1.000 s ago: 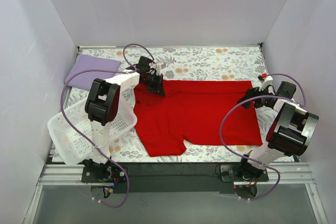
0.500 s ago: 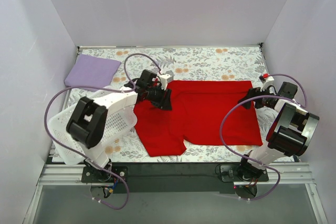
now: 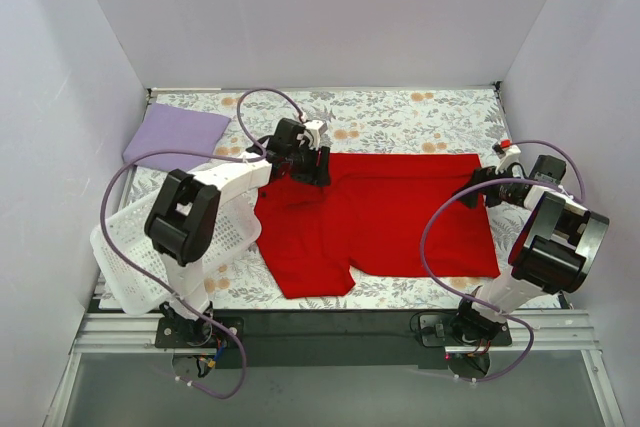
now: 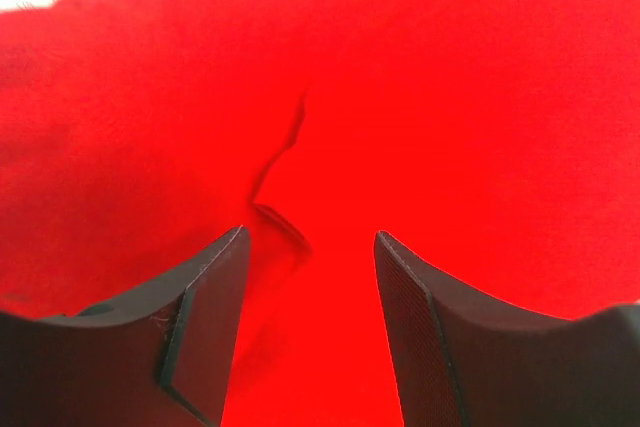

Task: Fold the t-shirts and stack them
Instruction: Fold the tshirt

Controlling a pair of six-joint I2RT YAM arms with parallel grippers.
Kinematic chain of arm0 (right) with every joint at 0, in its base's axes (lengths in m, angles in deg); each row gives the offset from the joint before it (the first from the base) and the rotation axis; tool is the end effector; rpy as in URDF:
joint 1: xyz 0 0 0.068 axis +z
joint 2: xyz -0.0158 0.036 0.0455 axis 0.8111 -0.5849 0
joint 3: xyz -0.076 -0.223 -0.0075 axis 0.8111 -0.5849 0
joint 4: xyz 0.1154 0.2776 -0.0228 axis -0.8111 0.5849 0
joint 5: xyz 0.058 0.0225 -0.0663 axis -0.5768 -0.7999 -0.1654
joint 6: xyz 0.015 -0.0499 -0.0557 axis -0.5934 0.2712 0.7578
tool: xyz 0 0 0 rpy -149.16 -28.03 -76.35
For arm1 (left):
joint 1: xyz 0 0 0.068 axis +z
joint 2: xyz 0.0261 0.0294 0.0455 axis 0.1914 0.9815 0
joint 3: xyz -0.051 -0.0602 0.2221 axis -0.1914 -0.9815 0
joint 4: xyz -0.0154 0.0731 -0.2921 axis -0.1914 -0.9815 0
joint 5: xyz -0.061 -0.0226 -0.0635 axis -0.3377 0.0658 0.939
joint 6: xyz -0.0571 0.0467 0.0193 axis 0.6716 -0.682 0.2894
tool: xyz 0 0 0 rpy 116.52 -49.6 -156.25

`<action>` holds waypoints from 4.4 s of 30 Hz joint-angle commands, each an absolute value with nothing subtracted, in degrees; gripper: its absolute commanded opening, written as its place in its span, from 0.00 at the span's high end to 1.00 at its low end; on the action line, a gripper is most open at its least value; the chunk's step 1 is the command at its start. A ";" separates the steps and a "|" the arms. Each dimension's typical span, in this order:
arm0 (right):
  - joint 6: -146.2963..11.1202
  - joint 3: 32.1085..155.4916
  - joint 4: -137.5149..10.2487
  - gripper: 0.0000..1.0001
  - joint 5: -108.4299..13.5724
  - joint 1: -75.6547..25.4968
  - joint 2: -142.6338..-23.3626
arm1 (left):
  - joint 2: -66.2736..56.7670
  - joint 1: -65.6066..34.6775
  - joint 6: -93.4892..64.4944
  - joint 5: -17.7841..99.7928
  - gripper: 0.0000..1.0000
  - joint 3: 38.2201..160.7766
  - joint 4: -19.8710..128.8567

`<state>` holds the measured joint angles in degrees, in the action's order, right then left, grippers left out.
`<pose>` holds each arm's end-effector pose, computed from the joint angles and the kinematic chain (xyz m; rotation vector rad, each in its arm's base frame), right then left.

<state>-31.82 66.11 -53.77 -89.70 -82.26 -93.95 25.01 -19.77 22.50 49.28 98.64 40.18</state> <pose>0.3261 -0.1178 0.0878 -0.3367 2.1478 0.5514 0.3731 -0.2440 0.1229 -0.2479 2.5583 -0.9479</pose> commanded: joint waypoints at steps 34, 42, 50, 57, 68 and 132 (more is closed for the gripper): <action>-26.24 69.84 -47.37 0.04 -91.12 -82.51 -93.68 | 31.91 -22.80 23.49 67.82 0.53 101.51 39.29; -23.94 72.13 -44.10 0.03 -88.40 -82.51 -91.04 | 12.14 -21.14 27.44 49.55 0.47 93.25 47.56; -35.27 82.49 -44.10 0.16 -82.51 -81.98 -99.02 | 7.38 -8.93 35.35 44.17 0.43 87.54 45.35; -43.45 94.44 -44.19 0.19 -77.06 -80.05 -110.79 | 19.83 -1.80 42.21 42.41 0.46 95.61 45.10; -48.73 105.53 -44.28 0.21 -72.14 -78.47 -122.23 | 33.13 -0.04 44.06 42.85 0.51 106.95 44.04; -53.13 126.17 -48.15 0.99 -60.45 -73.37 -136.74 | 53.07 0.66 50.12 36.44 1.00 132.78 31.74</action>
<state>-52.48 121.52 -45.97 -64.91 -73.67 -135.36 52.30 -0.10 49.91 39.05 128.45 34.28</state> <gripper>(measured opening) 0.031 0.018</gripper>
